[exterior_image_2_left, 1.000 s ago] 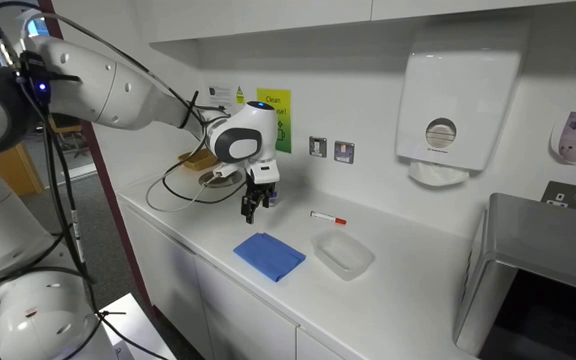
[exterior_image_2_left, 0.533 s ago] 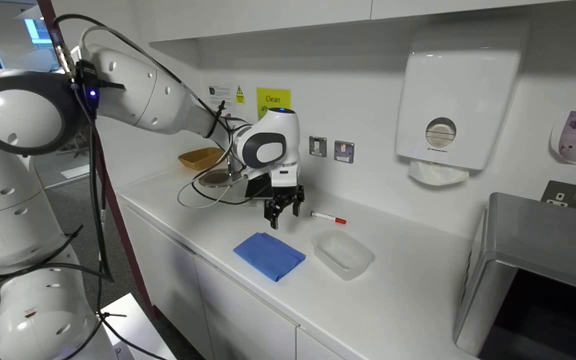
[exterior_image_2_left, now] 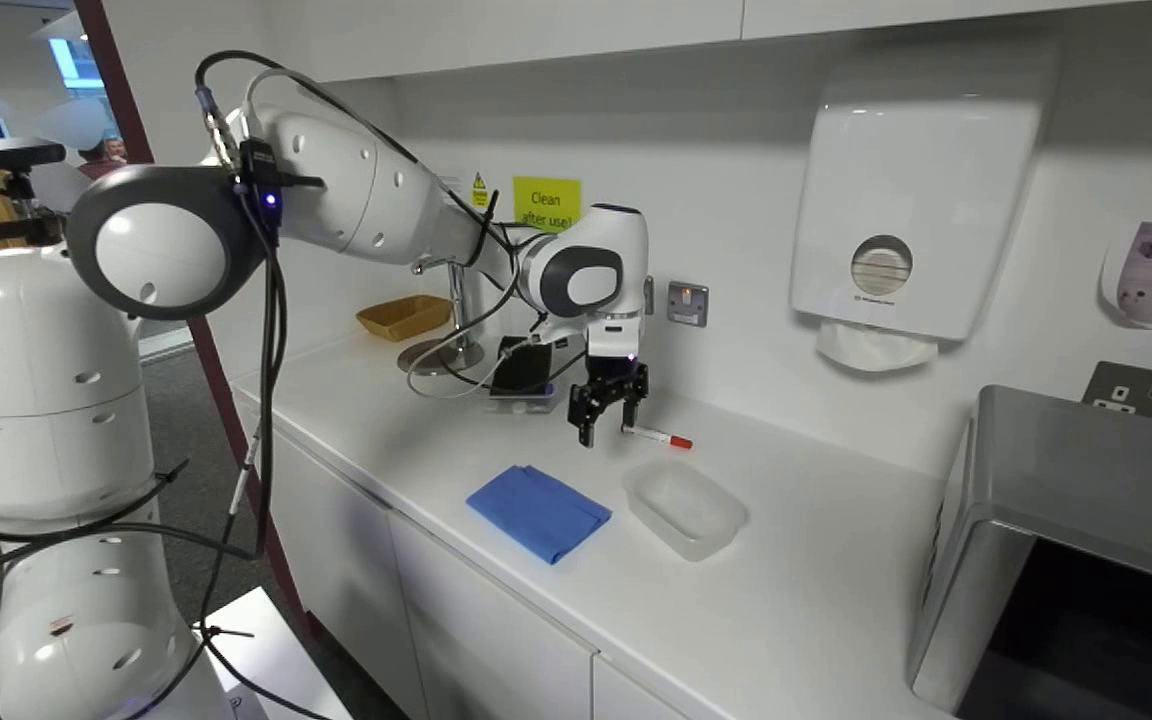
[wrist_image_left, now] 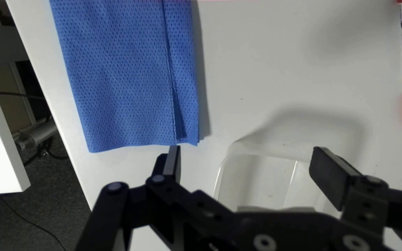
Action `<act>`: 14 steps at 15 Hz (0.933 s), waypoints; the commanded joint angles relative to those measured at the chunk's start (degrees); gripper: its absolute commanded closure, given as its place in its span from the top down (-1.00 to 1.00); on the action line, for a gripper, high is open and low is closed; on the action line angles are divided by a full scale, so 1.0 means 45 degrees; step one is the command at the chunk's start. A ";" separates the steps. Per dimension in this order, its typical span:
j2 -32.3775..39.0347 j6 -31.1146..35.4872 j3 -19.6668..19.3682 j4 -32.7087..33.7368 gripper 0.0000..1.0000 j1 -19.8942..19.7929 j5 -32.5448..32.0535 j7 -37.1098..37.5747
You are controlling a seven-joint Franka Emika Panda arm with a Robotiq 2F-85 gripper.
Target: Put the marker into the bowl
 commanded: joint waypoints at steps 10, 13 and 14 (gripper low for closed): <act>0.0486 -0.0678 -0.0362 0.0650 1.00 0.0307 0.0154 -0.0078; 0.0486 -0.0678 -0.0366 0.0650 1.00 0.0308 0.0154 -0.0078; 0.0517 -0.0668 -0.0377 0.0671 1.00 0.0301 0.0118 -0.0105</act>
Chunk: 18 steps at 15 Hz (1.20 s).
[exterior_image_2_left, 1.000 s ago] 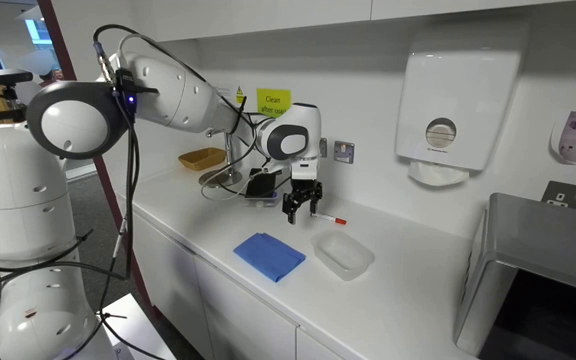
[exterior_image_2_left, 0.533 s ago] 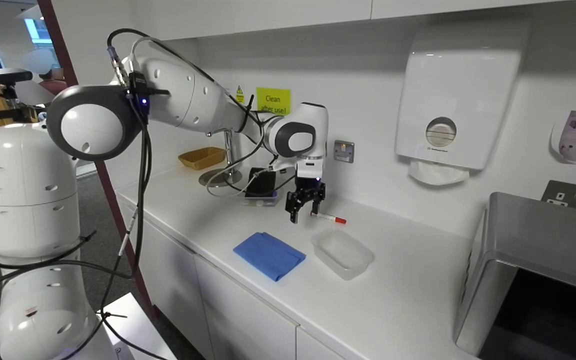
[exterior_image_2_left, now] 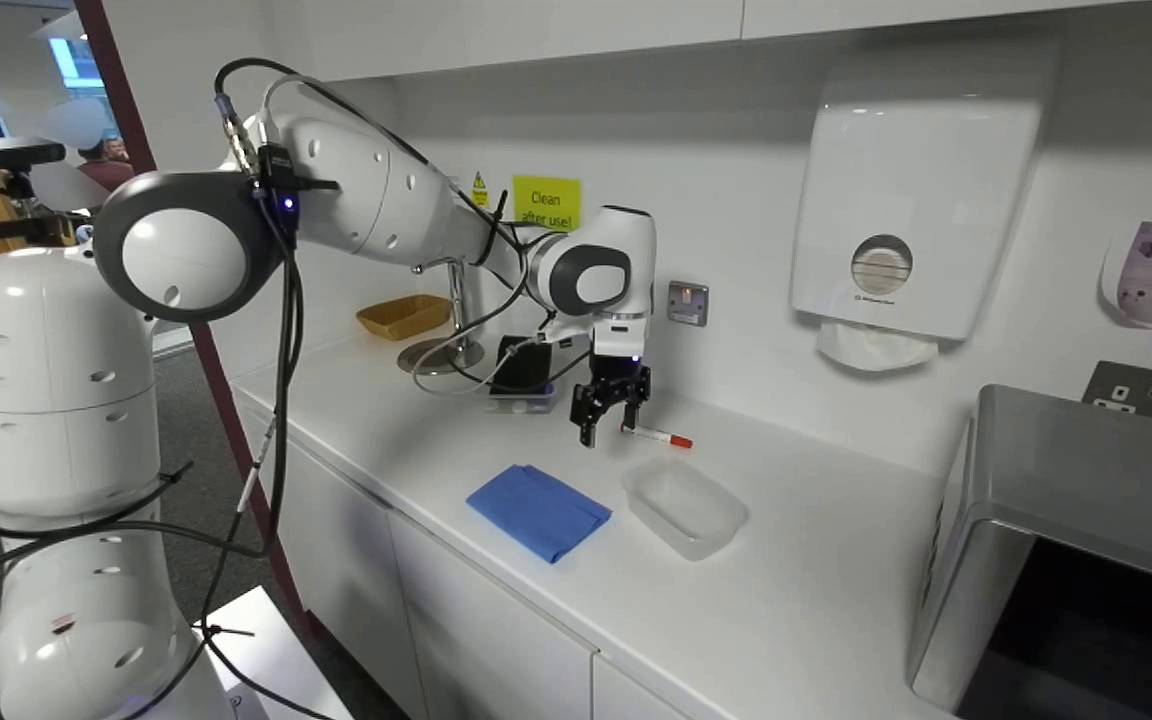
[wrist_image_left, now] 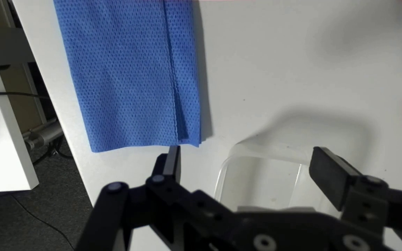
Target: Put the marker into the bowl
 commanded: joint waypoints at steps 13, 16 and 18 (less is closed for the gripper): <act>0.4431 -0.0891 -0.0439 0.5998 1.00 0.0098 0.0057 -0.1149; 0.5020 -0.0892 -0.0246 0.7063 1.00 0.0205 0.0109 -0.2208; 0.5422 -0.1035 -0.0168 0.7739 1.00 0.0304 0.0168 -0.2753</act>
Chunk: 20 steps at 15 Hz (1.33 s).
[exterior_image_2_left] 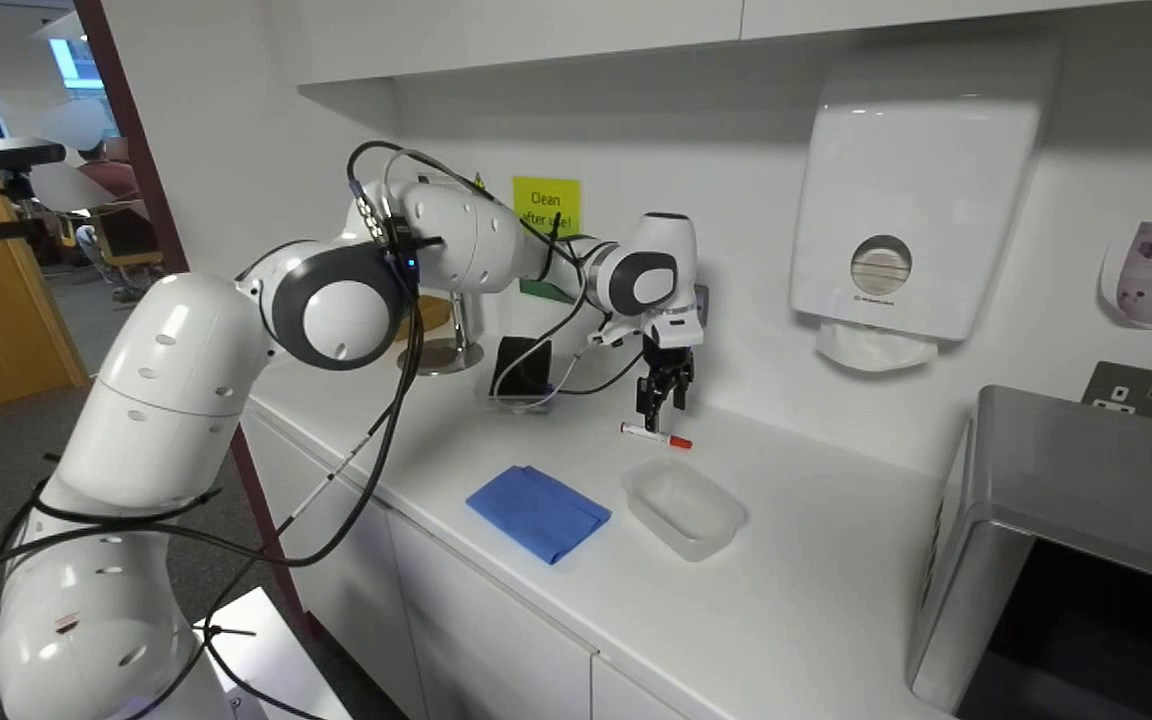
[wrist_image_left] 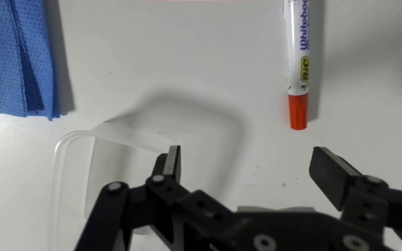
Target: Put the marker into the bowl
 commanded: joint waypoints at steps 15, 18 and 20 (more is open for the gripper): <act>0.3089 -0.3123 0.0395 0.4876 1.00 0.0060 0.1089 -0.2319; 0.3511 -0.3399 0.0409 0.5405 1.00 0.0058 0.1078 -0.2316; 0.3749 -0.3537 0.0392 0.5725 1.00 0.0085 0.1029 -0.2266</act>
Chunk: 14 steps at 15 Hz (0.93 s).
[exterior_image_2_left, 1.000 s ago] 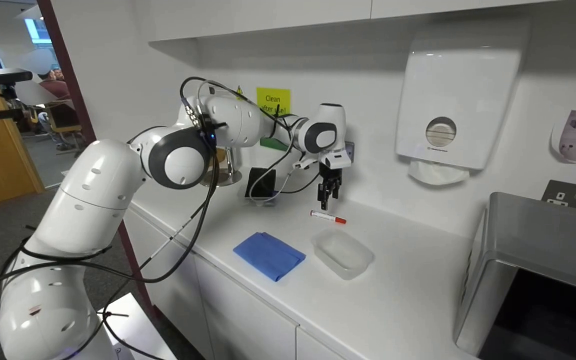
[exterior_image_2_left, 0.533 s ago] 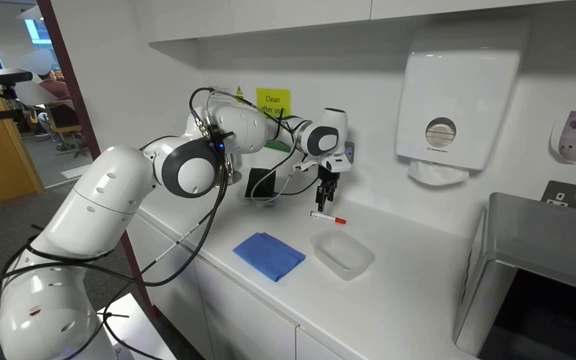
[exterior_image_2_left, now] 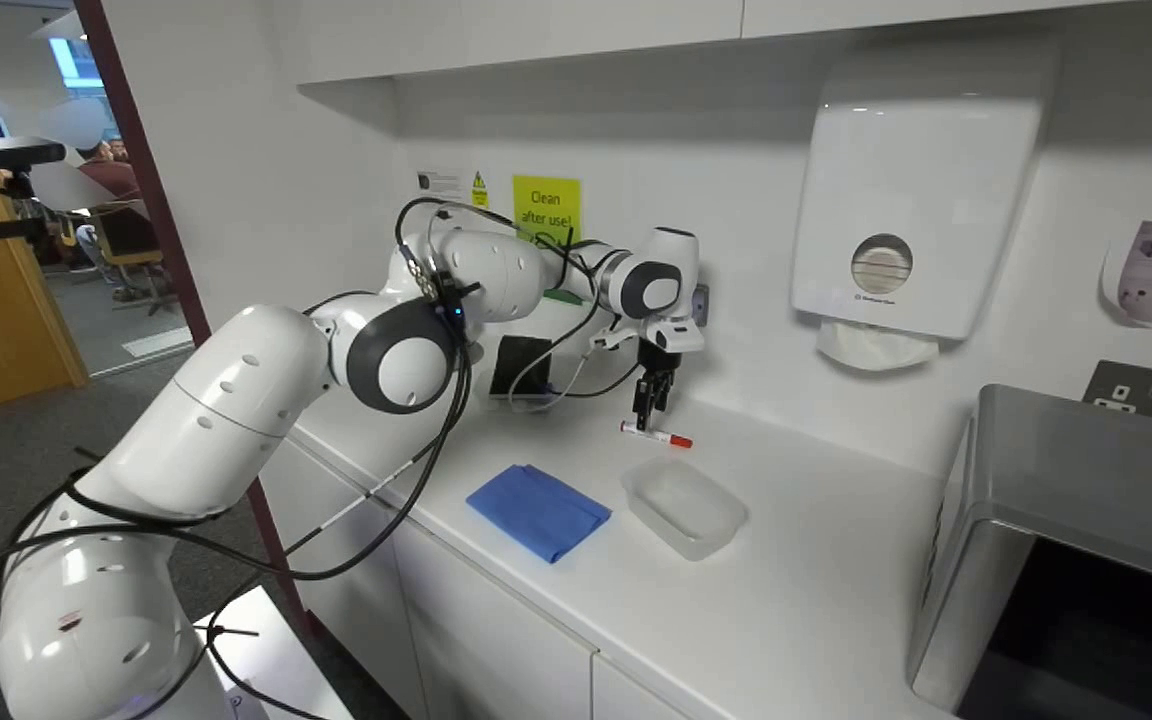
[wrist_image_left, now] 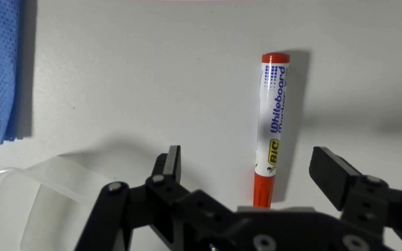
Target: Put the marker into the bowl
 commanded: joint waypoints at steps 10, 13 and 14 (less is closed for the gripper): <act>0.1637 -0.1149 0.0074 0.2444 1.00 -0.0090 -0.0017 -0.0284; 0.1896 -0.1220 0.0069 0.2769 1.00 -0.0091 -0.0024 -0.0295; 0.1975 -0.1274 0.0065 0.2888 1.00 -0.0094 -0.0028 -0.0296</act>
